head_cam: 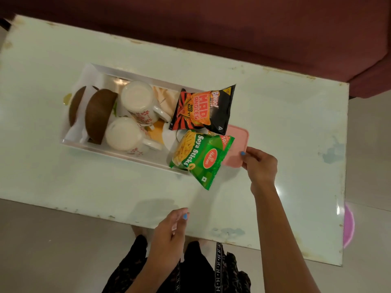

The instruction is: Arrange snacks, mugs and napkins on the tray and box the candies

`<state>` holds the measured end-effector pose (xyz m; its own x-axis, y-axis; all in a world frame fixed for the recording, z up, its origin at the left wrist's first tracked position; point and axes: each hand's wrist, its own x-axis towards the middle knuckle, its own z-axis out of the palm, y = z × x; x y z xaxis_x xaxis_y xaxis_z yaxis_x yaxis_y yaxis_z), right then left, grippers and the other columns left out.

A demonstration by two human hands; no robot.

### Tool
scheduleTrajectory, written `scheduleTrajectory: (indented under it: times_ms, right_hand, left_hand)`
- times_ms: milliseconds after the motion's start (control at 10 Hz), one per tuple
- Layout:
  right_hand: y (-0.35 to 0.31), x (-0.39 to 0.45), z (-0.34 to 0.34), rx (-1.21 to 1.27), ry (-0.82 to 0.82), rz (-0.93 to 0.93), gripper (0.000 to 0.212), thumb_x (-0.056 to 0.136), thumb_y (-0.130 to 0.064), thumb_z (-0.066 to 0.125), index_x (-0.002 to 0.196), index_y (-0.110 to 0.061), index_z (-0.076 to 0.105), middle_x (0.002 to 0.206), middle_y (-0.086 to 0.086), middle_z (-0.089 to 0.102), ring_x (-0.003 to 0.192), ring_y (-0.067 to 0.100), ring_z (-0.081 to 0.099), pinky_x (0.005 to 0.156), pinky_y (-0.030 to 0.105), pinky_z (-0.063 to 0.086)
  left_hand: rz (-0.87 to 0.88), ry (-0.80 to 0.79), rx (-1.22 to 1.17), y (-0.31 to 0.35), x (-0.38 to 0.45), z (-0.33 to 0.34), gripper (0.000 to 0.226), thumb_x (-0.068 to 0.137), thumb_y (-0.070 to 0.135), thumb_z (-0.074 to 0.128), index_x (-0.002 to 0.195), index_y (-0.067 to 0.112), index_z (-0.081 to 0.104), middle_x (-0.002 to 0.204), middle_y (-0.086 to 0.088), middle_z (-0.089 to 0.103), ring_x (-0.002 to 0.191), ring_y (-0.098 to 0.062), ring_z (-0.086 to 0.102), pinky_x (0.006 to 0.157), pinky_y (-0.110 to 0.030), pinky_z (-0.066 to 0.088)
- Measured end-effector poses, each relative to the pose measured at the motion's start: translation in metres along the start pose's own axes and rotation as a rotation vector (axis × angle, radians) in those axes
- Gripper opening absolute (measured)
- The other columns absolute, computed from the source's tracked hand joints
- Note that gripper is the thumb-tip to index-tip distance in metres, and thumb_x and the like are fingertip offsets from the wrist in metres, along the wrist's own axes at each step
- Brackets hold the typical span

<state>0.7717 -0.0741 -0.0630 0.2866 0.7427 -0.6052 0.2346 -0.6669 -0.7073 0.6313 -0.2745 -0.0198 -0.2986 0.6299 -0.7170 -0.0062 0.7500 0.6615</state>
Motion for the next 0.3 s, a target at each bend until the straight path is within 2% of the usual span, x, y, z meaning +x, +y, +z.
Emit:
scheduleTrajectory:
  times_ms: [200, 300]
  right_hand:
    - [-0.009, -0.005, 0.017, -0.031, 0.054, -0.012, 0.031, 0.086, -0.013, 0.065, 0.117, -0.009, 0.065, 0.114, 0.010, 0.068, 0.101, 0.028, 0.065, 0.093, 0.048, 0.053]
    - [-0.002, -0.026, 0.020, -0.052, 0.146, 0.026, 0.038, 0.090, -0.023, 0.060, 0.125, -0.010, 0.058, 0.121, 0.011, 0.064, 0.101, 0.028, 0.063, 0.095, 0.049, 0.050]
  left_hand:
    - [0.008, 0.031, 0.025, -0.002, 0.012, -0.056, 0.014, 0.093, 0.030, 0.049, 0.099, 0.038, 0.058, 0.111, 0.004, 0.068, 0.107, -0.014, 0.062, 0.097, -0.038, 0.050]
    - [0.045, 0.017, 0.103, -0.003, 0.015, -0.087, 0.021, 0.094, 0.022, 0.047, 0.111, 0.025, 0.060, 0.111, 0.008, 0.064, 0.103, -0.004, 0.058, 0.081, -0.009, 0.046]
